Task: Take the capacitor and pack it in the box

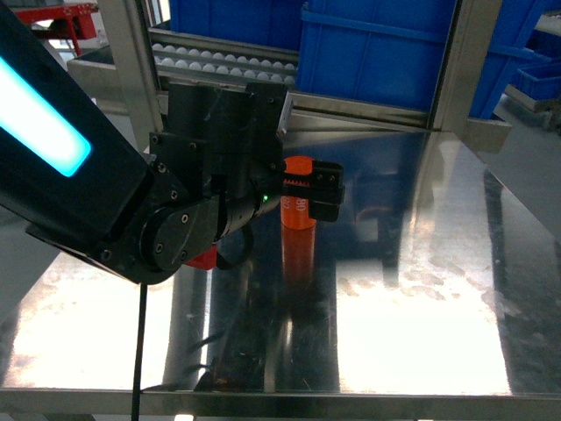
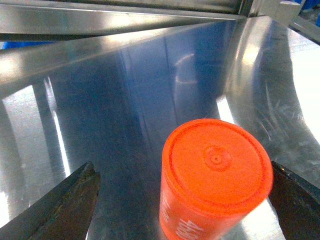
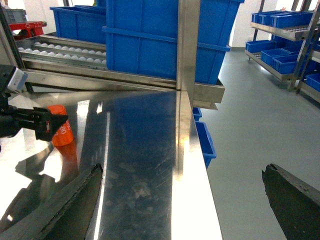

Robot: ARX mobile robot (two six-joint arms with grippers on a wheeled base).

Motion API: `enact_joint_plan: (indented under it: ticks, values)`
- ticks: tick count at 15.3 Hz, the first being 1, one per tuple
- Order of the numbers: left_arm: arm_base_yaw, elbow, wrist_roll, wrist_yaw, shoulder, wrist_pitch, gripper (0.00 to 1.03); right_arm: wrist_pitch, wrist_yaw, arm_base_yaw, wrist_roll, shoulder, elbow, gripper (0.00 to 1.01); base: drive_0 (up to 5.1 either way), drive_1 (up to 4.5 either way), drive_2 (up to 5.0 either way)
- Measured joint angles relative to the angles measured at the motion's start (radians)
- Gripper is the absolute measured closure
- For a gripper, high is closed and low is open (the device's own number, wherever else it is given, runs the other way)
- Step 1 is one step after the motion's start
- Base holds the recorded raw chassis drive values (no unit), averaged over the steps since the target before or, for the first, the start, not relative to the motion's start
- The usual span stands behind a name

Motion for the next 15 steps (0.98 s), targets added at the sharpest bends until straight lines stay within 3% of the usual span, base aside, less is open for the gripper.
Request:
enact_joint_plan:
  ticks: [5,10,12,15]
  values:
    - [0.005,0.128,-0.008,-0.003,0.114,-0.075,0.05,0.0,0.0,0.0,0.0,0.0,0.0,0.03,0.0,0.0,0.0]
    - [0.004,0.14,-0.026,0.008,0.116,-0.113,0.51,0.0,0.0,0.0,0.0,0.0,0.0,0.03,0.0,0.0,0.0]
    - [0.007,0.103,-0.032,-0.011,0.078,-0.116,0.58,0.0,0.0,0.0,0.0,0.0,0.0,0.03,0.0,0.0,0.0]
    - [0.026,-0.059,-0.034,-0.035,-0.104,-0.058,0.58,0.0,0.0,0.0,0.0,0.0,0.0,0.03,0.0,0.0,0.0]
